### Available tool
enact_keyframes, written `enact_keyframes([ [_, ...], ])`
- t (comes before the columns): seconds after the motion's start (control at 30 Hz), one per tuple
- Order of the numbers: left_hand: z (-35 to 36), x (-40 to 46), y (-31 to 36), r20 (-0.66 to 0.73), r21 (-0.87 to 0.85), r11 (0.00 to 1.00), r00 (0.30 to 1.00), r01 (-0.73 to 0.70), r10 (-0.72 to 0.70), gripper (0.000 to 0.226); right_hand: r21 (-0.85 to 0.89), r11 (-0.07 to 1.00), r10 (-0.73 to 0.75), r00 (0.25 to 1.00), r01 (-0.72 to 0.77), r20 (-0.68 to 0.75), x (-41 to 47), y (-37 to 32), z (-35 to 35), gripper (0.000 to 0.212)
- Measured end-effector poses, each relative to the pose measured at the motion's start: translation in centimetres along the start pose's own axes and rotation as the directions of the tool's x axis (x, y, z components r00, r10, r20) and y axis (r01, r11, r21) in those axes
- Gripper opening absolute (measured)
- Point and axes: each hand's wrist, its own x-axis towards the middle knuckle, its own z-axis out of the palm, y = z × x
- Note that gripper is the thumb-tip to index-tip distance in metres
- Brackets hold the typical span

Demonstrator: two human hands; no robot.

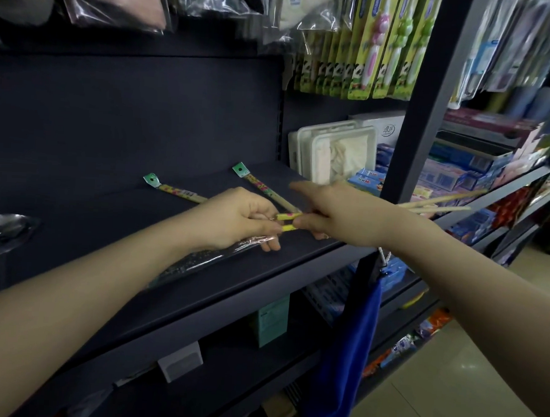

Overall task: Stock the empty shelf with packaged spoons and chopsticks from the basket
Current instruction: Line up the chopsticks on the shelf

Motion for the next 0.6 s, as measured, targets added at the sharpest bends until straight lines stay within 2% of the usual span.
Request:
enact_keyframes([
  [0.07,0.0,0.0,-0.1,-0.021,-0.022,1.000,1.000,-0.002,0.002,0.011,0.043,0.999,0.018,1.000,-0.019,0.021,0.1,0.2,-0.1,0.066],
  [0.1,-0.1,-0.1,-0.1,-0.033,-0.032,0.999,0.999,-0.002,0.001,0.012,0.054,0.998,0.023,0.999,-0.025,0.026,0.1,0.3,-0.1,0.068],
  [0.33,-0.1,-0.5,-0.2,-0.040,-0.134,0.991,0.999,0.019,-0.025,0.013,0.046,0.998,0.037,0.999,-0.038,0.028,-0.2,-0.7,-0.5,0.056],
  [0.47,-0.3,-0.8,-0.1,-0.027,-0.187,0.982,0.999,0.025,-0.031,0.012,-0.044,0.998,0.051,0.999,-0.051,0.007,0.1,-1.3,-0.6,0.057],
  [0.6,-0.4,-0.8,0.2,-0.027,-0.203,0.979,0.999,0.028,-0.034,0.014,-0.179,0.984,0.009,0.996,-0.023,-0.083,0.4,-2.1,-0.5,0.054],
])
